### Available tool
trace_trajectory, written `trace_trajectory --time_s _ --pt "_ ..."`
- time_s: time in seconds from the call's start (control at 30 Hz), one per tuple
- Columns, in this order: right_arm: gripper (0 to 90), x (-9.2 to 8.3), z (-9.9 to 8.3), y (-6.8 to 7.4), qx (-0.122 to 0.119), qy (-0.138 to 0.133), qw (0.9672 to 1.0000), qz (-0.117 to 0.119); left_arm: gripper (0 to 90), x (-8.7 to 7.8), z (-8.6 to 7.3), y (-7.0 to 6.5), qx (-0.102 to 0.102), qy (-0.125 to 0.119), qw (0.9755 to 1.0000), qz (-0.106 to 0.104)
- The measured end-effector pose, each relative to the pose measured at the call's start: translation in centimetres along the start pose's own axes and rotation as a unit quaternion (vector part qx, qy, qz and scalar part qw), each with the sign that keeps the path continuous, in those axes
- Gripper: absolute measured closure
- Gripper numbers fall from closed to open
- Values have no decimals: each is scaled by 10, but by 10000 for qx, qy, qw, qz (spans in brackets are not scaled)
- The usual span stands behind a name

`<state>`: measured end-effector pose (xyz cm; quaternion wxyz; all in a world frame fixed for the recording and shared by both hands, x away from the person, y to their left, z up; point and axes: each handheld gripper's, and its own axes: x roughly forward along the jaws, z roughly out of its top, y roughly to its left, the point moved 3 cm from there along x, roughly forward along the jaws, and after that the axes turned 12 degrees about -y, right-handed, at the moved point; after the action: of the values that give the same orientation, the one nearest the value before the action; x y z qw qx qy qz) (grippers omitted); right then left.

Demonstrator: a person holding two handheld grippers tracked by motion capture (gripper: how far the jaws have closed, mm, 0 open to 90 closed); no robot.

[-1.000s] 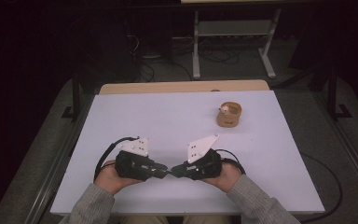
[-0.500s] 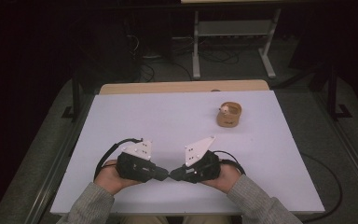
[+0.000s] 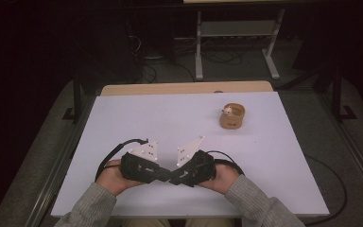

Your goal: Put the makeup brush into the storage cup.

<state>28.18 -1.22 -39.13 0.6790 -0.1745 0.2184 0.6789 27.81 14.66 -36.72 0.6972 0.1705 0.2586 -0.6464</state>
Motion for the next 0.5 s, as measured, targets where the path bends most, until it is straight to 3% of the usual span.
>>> trace_trajectory --time_s 0.1,0.3,0.4,0.5 --pt "812 1 3 0 -36 50 10000 -23 819 0 3 -1 51 7 10000 14" --pt "834 1 3 2 -69 8 9999 91 812 -2 4 -2 22 -58 10000 -40" --pt "836 -1 0 2 -25 -31 9999 120 675 -7 4 -2 -73 -177 9998 42" --pt "836 -5 -6 1 71 -93 9999 118 622 -13 4 0 -146 -315 9992 185"
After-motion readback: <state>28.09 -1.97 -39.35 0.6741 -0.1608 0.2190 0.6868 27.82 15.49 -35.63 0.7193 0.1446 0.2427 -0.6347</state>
